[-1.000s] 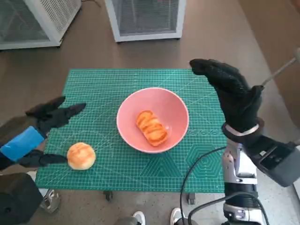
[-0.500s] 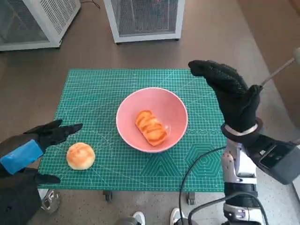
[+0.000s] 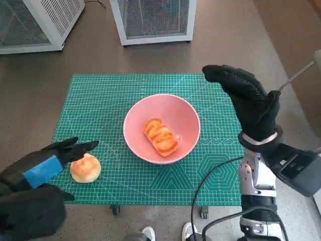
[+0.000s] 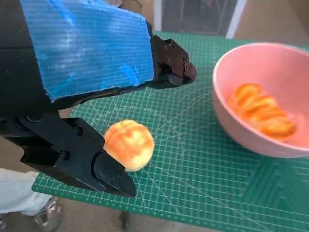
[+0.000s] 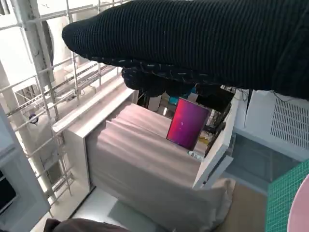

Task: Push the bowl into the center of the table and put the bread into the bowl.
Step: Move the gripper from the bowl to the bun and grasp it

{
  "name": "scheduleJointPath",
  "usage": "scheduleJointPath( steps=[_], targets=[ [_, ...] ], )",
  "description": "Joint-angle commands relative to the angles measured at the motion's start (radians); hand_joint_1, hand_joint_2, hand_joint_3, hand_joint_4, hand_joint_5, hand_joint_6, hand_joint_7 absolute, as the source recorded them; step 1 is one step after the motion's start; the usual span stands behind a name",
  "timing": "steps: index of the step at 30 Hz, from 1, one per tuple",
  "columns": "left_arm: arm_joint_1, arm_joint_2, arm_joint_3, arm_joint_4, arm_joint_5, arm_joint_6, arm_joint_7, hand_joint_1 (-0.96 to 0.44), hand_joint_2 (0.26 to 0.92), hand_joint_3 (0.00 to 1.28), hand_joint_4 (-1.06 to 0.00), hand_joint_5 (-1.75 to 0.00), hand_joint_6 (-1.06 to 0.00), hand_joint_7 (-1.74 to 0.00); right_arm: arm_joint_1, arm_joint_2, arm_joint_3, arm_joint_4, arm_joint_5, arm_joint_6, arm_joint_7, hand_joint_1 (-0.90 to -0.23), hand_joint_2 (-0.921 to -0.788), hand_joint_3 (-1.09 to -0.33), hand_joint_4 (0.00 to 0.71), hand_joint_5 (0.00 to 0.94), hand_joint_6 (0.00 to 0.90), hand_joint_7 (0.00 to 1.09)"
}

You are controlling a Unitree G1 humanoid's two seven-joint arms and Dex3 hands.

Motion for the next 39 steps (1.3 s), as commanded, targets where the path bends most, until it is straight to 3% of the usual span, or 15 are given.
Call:
scheduleJointPath(
  steps=[1,19,31,39],
  targets=[
    [-0.005,-0.013,-0.072,0.05,0.045,-0.031,0.056,0.05,0.728,0.01,-0.08,0.0,-0.23,0.0,0.003,-0.012,-0.007,0.014,0.01,0.01,0.013,-0.64,-0.921,-0.65,0.226,0.001,0.284,0.03],
    [-0.045,-0.091,-0.313,0.269,0.252,-0.122,0.229,0.0,0.734,0.01,-0.13,-0.01,-0.27,-0.01,0.005,-0.019,-0.009,0.016,-0.004,0.001,0.011,-0.635,-0.921,-0.65,0.221,0.0,0.284,0.03],
    [-0.087,-0.134,-0.396,0.404,0.363,-0.147,0.258,0.0,0.758,0.02,-0.16,-0.01,-0.32,-0.02,0.007,-0.022,-0.006,0.018,0.004,0.003,0.02,-0.629,-0.921,-0.649,0.217,0.0,0.285,0.03],
    [-0.102,-0.173,-0.418,0.494,0.415,-0.198,0.331,0.01,0.784,0.02,-0.27,-0.02,-0.44,-0.03,0.013,-0.021,-0.005,0.013,0.003,0.003,0.02,-0.627,-0.921,-0.65,0.217,0.0,0.285,0.03]
  ],
)
